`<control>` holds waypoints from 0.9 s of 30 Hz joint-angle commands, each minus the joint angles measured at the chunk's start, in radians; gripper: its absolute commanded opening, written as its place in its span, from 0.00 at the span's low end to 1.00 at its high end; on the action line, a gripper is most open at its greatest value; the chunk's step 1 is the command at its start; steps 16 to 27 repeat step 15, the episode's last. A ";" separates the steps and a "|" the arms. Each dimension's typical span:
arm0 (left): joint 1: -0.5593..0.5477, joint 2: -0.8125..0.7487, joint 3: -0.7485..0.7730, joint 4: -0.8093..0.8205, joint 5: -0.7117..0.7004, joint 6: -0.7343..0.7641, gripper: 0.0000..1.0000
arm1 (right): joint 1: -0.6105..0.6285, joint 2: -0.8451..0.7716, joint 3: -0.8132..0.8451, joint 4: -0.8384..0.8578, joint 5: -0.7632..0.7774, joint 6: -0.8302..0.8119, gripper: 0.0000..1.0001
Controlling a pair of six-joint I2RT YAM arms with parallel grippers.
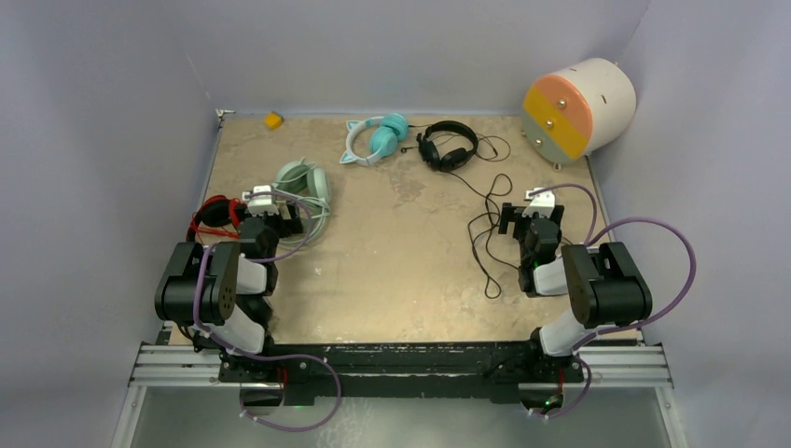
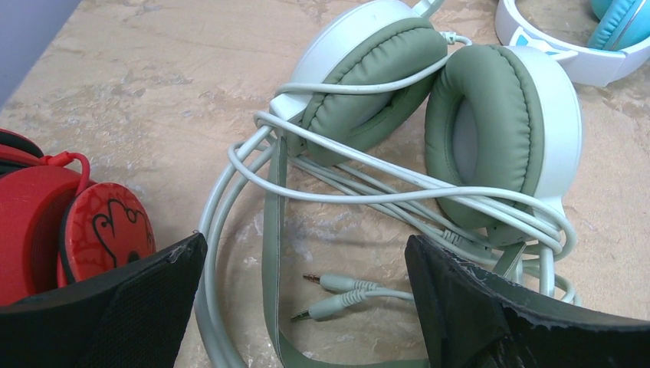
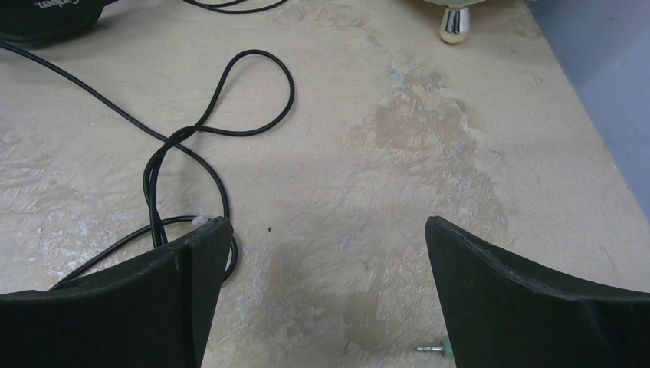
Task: Wrap the headphones
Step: Reset both arms
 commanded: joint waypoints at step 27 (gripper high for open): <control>0.006 0.007 0.028 0.022 0.027 0.026 1.00 | -0.004 -0.001 0.021 0.047 0.019 0.004 0.99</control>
